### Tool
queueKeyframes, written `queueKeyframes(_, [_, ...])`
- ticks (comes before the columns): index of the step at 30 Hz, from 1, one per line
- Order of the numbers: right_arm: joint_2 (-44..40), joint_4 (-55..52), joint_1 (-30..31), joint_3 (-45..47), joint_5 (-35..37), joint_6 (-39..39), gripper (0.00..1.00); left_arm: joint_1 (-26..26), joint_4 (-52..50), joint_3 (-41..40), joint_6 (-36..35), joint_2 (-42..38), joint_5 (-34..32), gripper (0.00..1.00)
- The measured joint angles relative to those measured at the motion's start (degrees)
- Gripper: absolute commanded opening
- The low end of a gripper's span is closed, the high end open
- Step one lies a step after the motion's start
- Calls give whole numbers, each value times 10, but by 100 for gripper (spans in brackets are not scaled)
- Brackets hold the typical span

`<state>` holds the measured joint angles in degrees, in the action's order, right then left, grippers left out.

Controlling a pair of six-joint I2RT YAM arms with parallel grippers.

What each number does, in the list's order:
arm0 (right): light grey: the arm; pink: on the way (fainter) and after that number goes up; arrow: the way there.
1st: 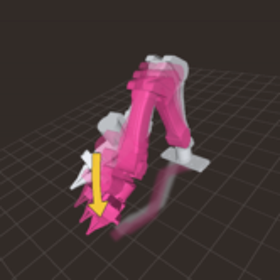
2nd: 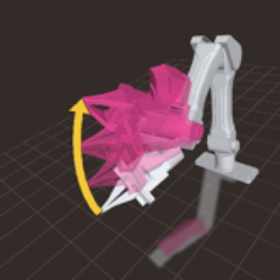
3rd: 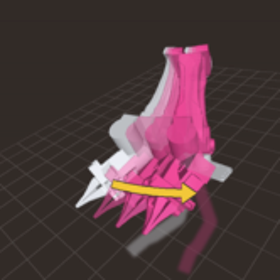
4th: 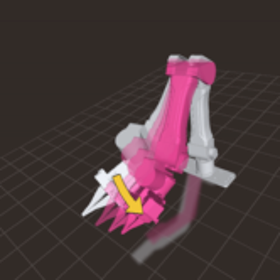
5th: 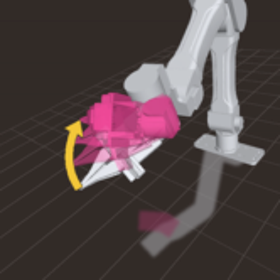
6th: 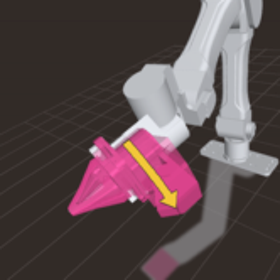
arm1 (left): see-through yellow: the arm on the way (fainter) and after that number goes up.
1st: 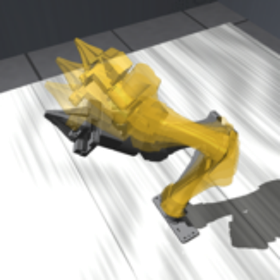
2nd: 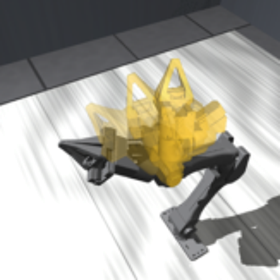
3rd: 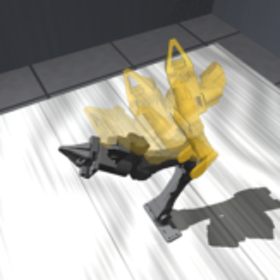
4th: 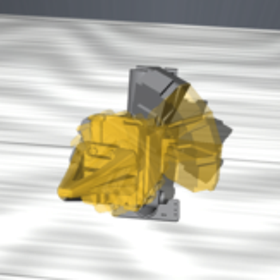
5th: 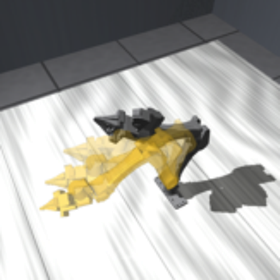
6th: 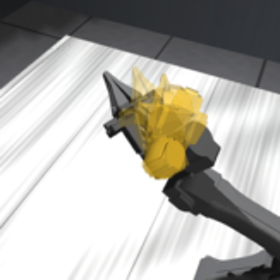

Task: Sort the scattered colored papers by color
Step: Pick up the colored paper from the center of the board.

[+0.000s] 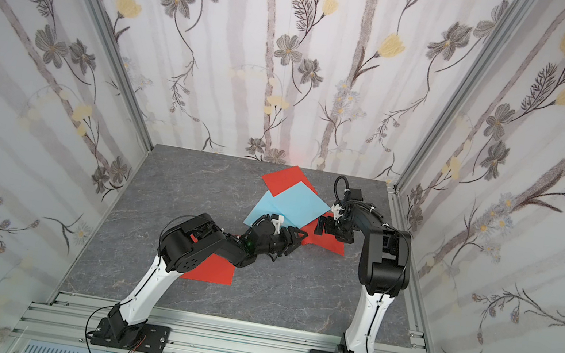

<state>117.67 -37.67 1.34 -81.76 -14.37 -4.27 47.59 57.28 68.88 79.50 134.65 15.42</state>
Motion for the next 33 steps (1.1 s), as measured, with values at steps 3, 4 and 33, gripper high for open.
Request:
queueKeyframes(3, [0, 0, 0, 0, 0, 0, 100, 0, -7, 10, 0, 3, -6, 64])
queueKeyframes(4, [0, 0, 0, 0, 0, 0, 100, 0, -14, 17, 0, 5, -7, 64])
queueKeyframes(33, [10, -11, 2, -14, 4, -11, 100, -35, -250, 80, -170, -35, 138, 66])
